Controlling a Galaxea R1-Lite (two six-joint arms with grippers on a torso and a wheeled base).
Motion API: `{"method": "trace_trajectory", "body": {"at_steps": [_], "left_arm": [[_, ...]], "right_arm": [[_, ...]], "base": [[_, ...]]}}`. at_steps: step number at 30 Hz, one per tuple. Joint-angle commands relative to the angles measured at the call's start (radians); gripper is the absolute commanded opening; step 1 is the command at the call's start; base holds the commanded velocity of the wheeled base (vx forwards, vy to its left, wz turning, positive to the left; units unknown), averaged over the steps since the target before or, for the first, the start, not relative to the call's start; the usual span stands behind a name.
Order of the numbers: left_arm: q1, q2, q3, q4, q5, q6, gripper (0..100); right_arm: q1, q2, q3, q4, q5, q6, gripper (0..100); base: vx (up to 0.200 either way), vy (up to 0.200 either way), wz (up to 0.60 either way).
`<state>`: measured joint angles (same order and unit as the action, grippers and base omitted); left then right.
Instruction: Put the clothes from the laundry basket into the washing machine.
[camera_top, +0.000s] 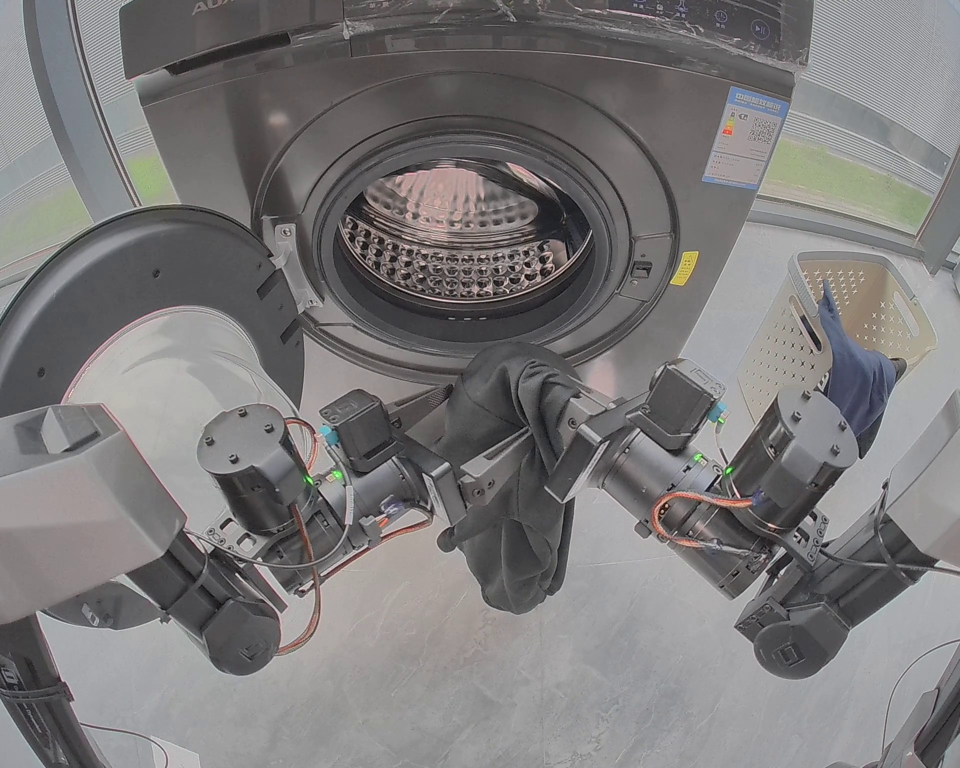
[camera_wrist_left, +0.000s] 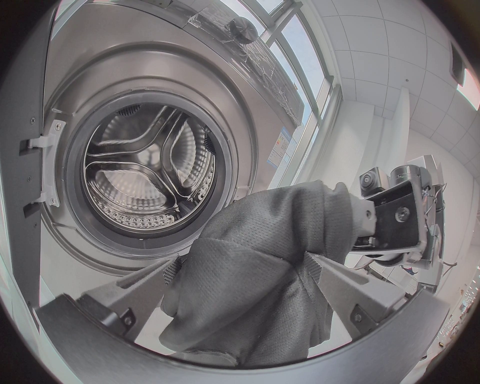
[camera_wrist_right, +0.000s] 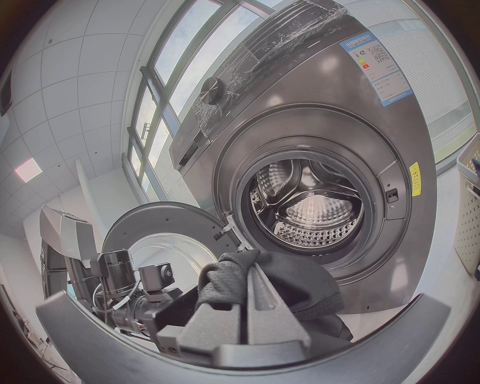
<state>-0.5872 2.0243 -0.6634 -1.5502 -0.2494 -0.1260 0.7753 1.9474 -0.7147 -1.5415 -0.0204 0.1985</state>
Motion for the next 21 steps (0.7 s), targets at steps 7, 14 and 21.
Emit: {"method": "trace_trajectory", "body": {"at_steps": [7,14,21], "left_arm": [[-0.006,0.057,-0.065,0.001,0.01,-0.001,0],[-0.013,0.001,0.011,-0.001,0.01,0.008,0],[-0.013,-0.071,0.102,0.001,0.009,0.011,100]], "right_arm": [[0.007,0.005,0.003,0.0,-0.003,0.001,0],[-0.01,0.005,0.001,0.0,-0.004,0.004,0],[-0.008,0.005,-0.002,0.0,-0.004,0.006,0]], "base": [[0.0,0.0,0.0],[0.0,0.0,0.0],[0.0,0.0,0.0]]}}
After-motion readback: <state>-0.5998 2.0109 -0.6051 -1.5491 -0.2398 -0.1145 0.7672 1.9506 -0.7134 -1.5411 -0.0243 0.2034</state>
